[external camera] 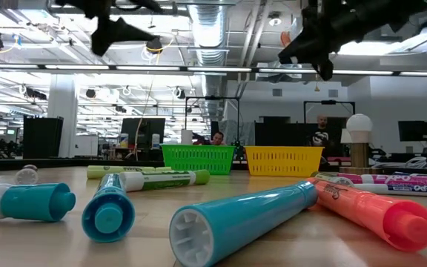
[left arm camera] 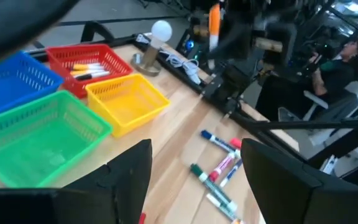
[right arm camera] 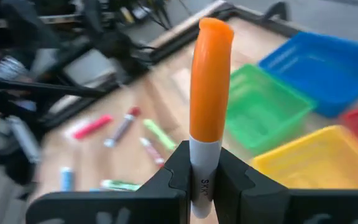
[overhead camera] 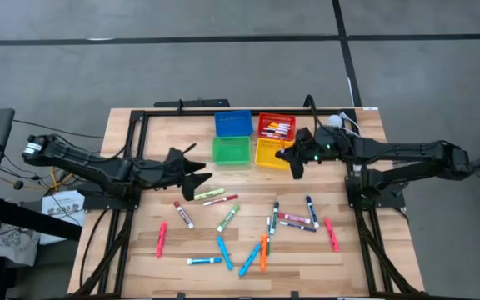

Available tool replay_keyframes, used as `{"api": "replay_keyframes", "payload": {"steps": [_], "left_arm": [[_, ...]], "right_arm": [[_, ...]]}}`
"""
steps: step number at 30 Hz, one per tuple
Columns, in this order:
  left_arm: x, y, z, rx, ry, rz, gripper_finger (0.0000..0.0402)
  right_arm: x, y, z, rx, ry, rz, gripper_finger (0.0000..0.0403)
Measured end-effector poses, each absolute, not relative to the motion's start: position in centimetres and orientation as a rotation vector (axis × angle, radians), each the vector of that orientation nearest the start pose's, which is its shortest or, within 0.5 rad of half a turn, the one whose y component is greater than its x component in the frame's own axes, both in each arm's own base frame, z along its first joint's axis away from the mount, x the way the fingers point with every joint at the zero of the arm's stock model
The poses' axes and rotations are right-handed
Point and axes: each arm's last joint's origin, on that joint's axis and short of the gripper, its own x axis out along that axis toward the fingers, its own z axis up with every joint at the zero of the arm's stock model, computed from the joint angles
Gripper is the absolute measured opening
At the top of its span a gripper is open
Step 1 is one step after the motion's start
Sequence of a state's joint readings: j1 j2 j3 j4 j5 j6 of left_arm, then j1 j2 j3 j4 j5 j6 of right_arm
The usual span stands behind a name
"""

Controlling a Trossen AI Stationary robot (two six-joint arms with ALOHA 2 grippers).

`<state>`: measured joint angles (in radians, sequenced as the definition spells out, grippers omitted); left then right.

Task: Pick & Place Markers
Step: Put the orange highlighter into the red bin

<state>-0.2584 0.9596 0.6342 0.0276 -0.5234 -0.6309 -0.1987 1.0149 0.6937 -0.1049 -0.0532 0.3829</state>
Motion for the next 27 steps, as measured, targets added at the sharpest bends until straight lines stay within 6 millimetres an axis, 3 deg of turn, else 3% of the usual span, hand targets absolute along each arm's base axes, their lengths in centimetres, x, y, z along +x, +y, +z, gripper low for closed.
{"api": "replay_keyframes", "payload": {"steps": [6, 13, 18, 27], "left_arm": [[18.6, -3.4, 25.4, -0.5, 0.183, 0.353, 0.0246], [17.4, -3.1, 24.5, -0.453, 0.181, 0.351, 0.0246], [17.0, -3.0, 24.3, -0.451, 0.176, 0.352, 0.0246], [17.1, -2.9, 24.1, -0.383, 0.186, 0.354, 0.0246]], "right_arm": [[22.0, -7.1, 29.0, 0.349, 0.486, -0.327, 0.0025], [23.6, -10.7, 29.5, 0.277, 0.59, -0.406, 0.0024], [25.3, -13.0, 28.7, 0.236, 0.67, -0.428, 0.0027], [27.7, -17.2, 25.0, 0.198, 0.916, -0.43, 0.0026]]}}
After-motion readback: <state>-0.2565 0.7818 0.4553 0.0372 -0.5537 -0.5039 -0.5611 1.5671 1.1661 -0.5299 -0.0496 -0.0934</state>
